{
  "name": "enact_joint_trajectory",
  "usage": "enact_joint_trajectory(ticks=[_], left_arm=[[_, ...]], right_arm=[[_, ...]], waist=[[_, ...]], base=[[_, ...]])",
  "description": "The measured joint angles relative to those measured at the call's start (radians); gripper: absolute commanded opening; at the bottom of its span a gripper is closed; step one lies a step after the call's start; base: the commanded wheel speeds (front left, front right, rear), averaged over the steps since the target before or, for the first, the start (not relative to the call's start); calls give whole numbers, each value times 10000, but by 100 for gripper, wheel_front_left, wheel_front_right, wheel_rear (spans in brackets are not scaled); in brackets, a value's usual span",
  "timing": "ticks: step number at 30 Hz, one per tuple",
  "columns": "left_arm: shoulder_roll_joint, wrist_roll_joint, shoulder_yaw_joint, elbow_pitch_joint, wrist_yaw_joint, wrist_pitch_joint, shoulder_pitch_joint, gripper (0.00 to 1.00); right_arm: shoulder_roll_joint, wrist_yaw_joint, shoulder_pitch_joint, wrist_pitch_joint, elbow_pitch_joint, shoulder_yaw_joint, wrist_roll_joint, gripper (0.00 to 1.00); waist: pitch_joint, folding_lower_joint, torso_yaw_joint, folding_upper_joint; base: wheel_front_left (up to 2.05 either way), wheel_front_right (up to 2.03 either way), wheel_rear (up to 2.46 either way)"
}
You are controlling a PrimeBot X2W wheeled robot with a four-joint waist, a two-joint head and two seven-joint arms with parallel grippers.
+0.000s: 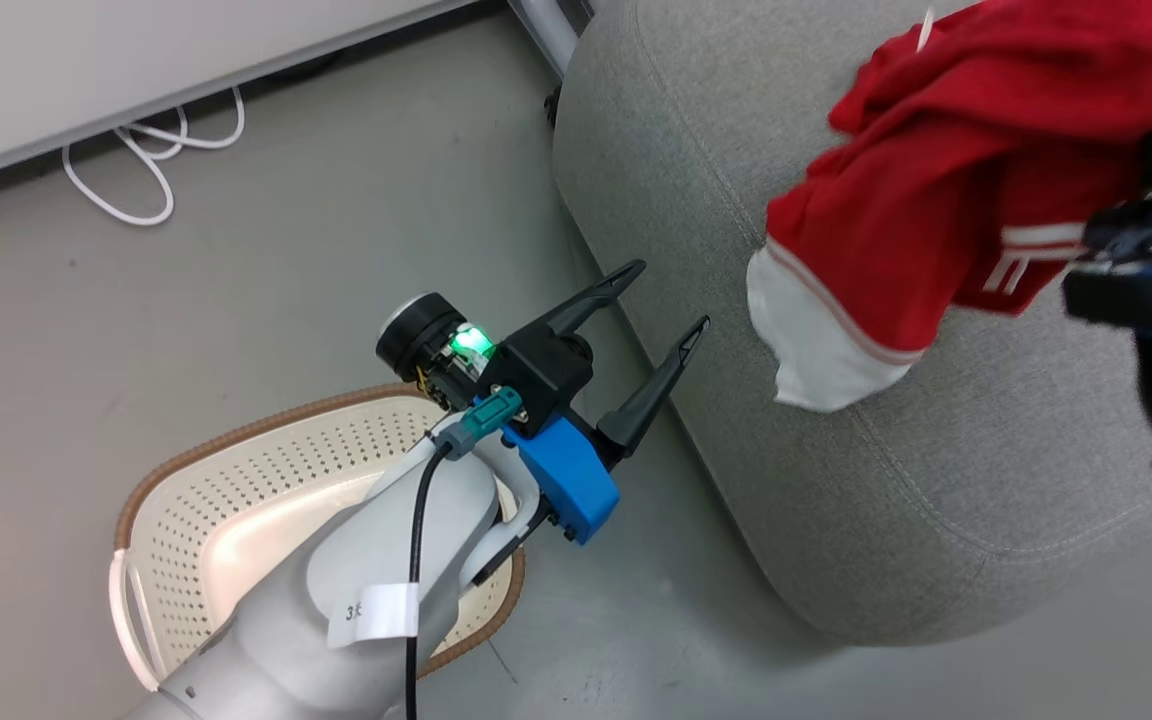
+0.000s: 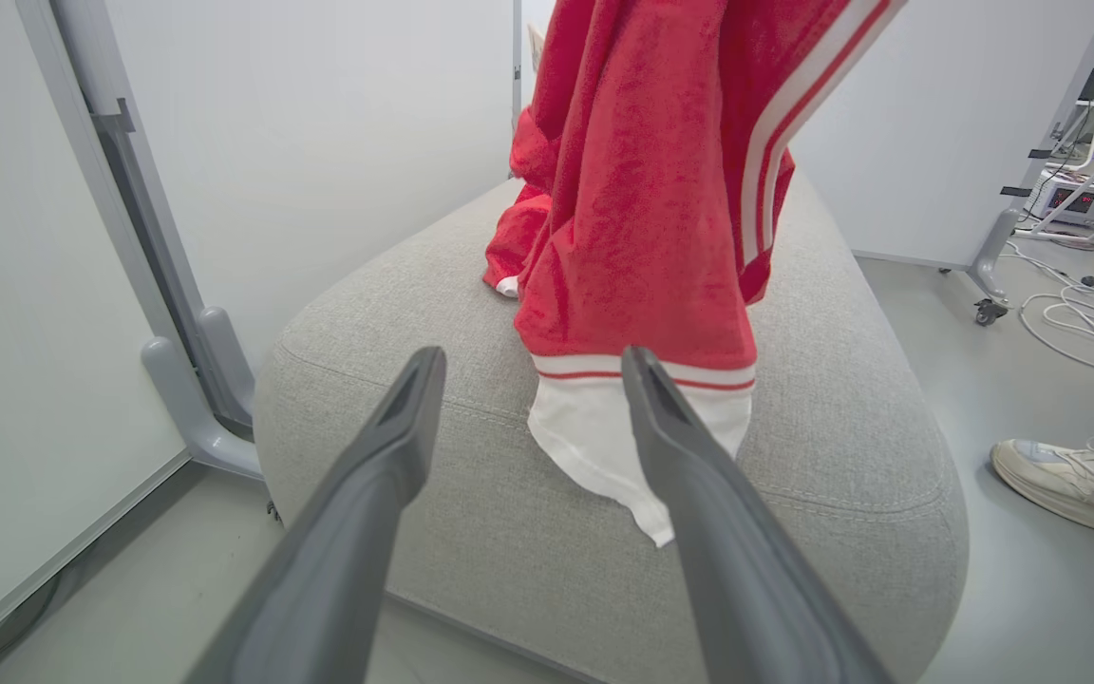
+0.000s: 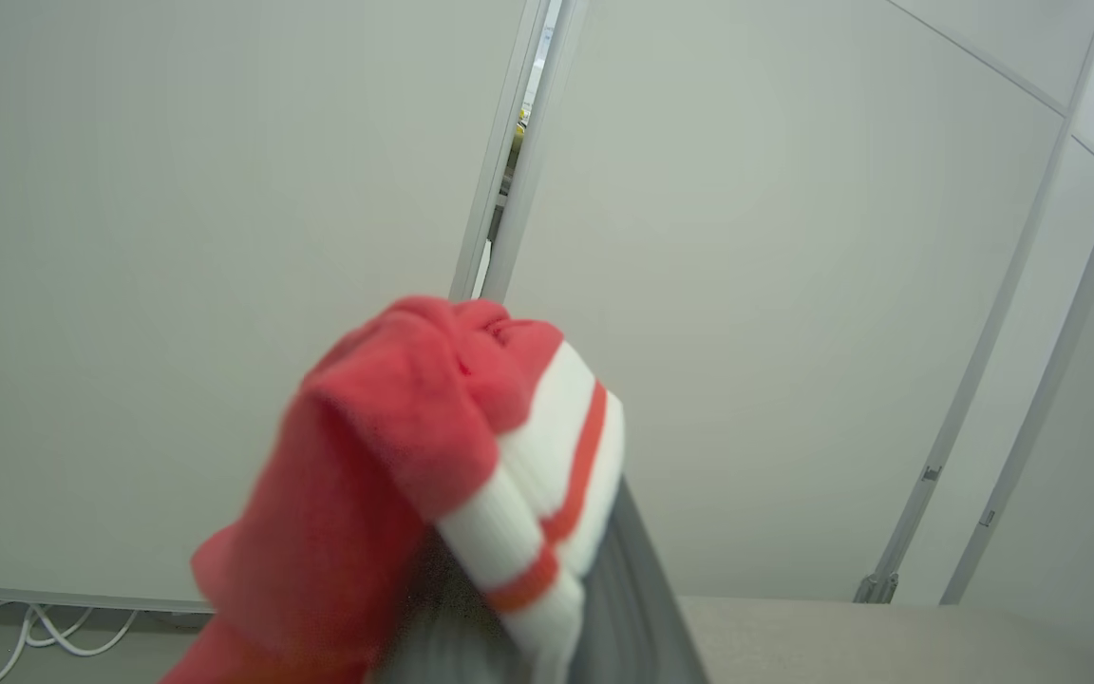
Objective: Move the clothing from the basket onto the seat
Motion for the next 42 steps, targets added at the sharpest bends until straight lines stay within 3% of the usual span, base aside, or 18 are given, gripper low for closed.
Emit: enact_joint_trajectory(ticks=[5,11,16,20,24,33,42], left_arm=[[148,178,-29,8,-2,10,-425,100],[253,416,-117,-113,-2,105,-1034,100],[360,571,-150,-278,-2,224,-1517,100],[397,704,-157,-401,-2,291,-1825,100],[499,734,-171,-460,0,332,-1963,100],[621,757,-213,-577,42,405,-2123,100],[721,731,-234,-629,98,445,-2243,100]], right_arm=[[-779,0,-1809,-2,-173,-546,4,0],[-2027,0,-3653,-4,-190,-1969,127,0],[-3200,0,-4565,-6,579,-2970,360,0],[-3653,0,-4599,-4,1452,-3613,384,0],[-3578,0,-4220,-4,2245,-3835,251,0],[-2364,0,-2885,-2,3394,-4211,2,0],[-1977,0,-2373,-2,4571,-4253,-6,0]], waist=[[732,0,116,0],[1713,1,255,0],[2516,1,400,0],[3097,1,534,0],[3566,1,644,0],[4139,1,759,0],[4231,1,787,0]], base=[[0,0,0],[0,0,0],[0,0,0],[0,0,0],[0,0,0],[0,0,0],[0,0,0]])
